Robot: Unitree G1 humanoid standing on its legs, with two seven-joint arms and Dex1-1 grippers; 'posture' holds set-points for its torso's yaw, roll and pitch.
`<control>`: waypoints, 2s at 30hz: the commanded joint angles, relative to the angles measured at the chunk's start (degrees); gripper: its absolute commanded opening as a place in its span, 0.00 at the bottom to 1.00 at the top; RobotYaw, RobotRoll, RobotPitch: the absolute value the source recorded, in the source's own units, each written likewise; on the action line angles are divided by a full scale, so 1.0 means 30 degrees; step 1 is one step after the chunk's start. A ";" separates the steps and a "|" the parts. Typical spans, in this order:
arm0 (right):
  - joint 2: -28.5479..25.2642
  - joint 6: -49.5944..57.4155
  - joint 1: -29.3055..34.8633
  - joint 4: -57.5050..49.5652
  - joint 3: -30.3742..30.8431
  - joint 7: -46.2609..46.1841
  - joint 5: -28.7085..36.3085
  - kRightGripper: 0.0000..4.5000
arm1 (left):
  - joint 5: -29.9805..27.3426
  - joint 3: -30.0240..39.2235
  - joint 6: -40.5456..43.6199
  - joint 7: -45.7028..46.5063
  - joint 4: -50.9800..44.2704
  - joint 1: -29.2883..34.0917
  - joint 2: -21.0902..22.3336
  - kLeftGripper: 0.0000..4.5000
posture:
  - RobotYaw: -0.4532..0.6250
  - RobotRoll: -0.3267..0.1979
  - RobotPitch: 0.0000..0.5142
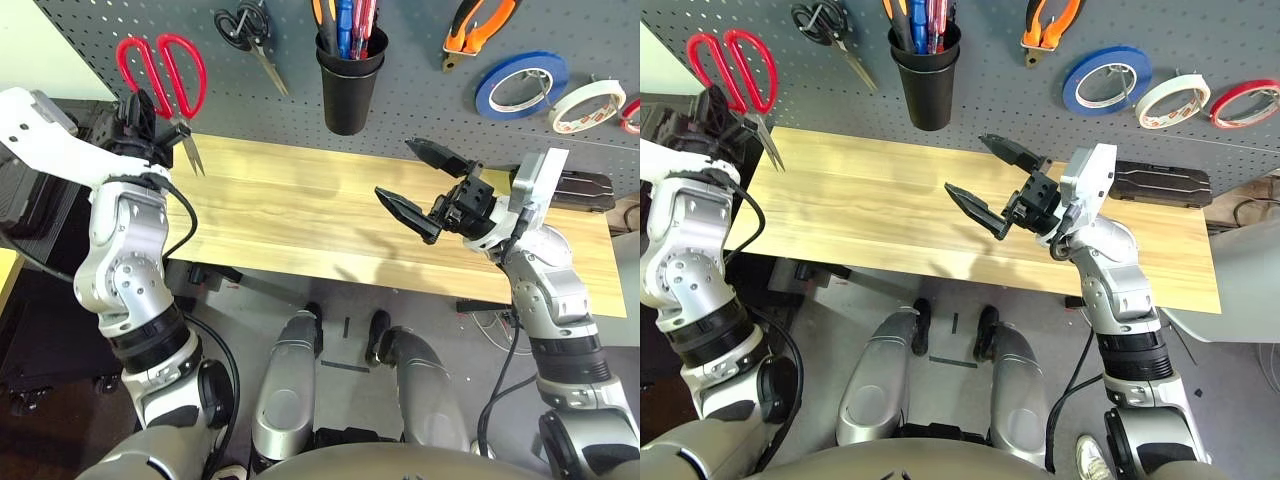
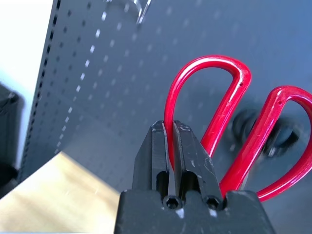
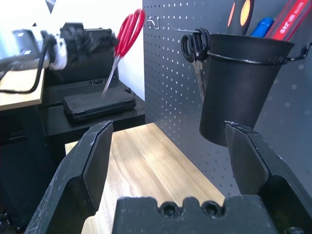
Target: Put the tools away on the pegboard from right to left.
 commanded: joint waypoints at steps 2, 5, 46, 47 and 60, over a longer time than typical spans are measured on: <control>0.0058 -0.0343 0.0417 -0.0446 0.0096 -0.0162 -0.0045 1.00 | -0.0141 -0.0303 -0.0504 -0.0056 0.0914 -0.0874 0.0072 0.01 | 0.58 0.62 0.55; 0.0148 -0.0429 0.0298 -0.0364 0.0162 -0.0326 -0.0123 1.00 | -0.0259 -0.0754 -0.0748 -0.0430 0.1679 -0.1515 -0.0159 0.01 | 0.58 0.62 0.55; 0.0320 -0.0700 -0.0232 -0.0556 0.0370 -0.1709 -0.0948 1.00 | 0.2617 -0.2474 -0.7055 -0.4534 1.4590 -0.4842 0.0593 0.01 | 0.48 0.62 0.51; 0.0321 -0.0696 -0.0254 -0.0561 0.0387 -0.1718 -0.0936 1.00 | 0.2663 -0.2485 -0.7134 -0.4553 1.4772 -0.4898 0.0589 0.01 | 0.48 0.62 0.51; 0.0592 -0.0603 -0.0373 -0.0421 0.0730 -0.1949 -0.0881 1.00 | 0.2325 -0.2006 -0.6200 -0.3883 1.1294 -0.2115 0.0449 0.96 | 0.49 0.62 0.52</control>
